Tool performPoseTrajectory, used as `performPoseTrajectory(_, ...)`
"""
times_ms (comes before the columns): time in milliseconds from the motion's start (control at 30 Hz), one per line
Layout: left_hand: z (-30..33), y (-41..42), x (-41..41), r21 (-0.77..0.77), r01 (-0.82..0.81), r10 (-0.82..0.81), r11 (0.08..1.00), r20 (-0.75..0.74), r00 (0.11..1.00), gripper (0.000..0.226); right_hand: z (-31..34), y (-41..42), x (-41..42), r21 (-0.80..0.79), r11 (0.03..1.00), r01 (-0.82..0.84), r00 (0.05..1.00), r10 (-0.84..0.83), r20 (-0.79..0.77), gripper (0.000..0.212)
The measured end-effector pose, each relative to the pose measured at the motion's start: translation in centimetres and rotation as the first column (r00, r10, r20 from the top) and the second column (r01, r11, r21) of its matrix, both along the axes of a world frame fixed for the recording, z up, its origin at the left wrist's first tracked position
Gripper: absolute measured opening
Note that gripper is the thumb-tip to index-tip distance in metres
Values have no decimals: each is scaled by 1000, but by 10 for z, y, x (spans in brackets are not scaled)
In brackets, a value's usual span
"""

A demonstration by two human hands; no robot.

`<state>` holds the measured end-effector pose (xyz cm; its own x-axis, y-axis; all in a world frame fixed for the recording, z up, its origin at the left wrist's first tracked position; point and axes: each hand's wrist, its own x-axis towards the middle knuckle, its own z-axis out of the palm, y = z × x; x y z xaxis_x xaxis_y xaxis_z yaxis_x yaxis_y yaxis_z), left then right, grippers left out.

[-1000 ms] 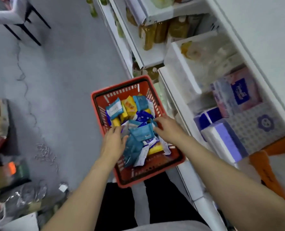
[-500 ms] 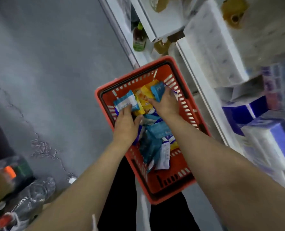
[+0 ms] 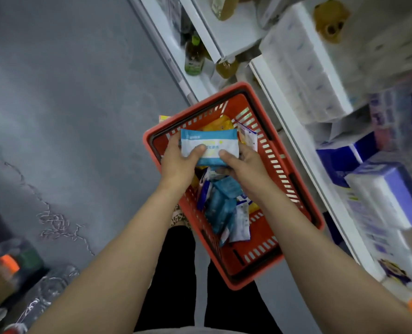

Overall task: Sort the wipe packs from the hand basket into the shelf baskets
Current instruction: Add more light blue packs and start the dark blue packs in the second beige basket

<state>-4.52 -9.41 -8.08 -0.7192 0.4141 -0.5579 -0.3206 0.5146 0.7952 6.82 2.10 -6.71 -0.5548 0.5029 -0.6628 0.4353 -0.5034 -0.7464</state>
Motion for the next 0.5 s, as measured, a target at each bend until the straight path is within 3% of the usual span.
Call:
performPoseTrajectory(133,3,-30,-31,11,-245,245,969,-67,967,37,-22,-5,-27,57,998,7,990,-15,142,25)
performPoseTrajectory(233,6,-59,-47,36,-419,420,907,-124,899,40,-48,-10,-53,221,962,-161,961,101,259,42)
performPoseTrajectory(333,11,-81,-51,50,-475,478,878,-127,869,55,-65,-20,-75,346,862,-371,907,258,332,48)
performPoseTrajectory(400,15,-91,-49,81,-450,457,889,-109,883,62,-72,-26,-81,422,755,-502,854,353,383,41)
performPoseTrajectory(500,19,-97,-46,110,-407,418,907,-117,901,53,-76,-33,-79,498,580,-644,759,409,506,30)
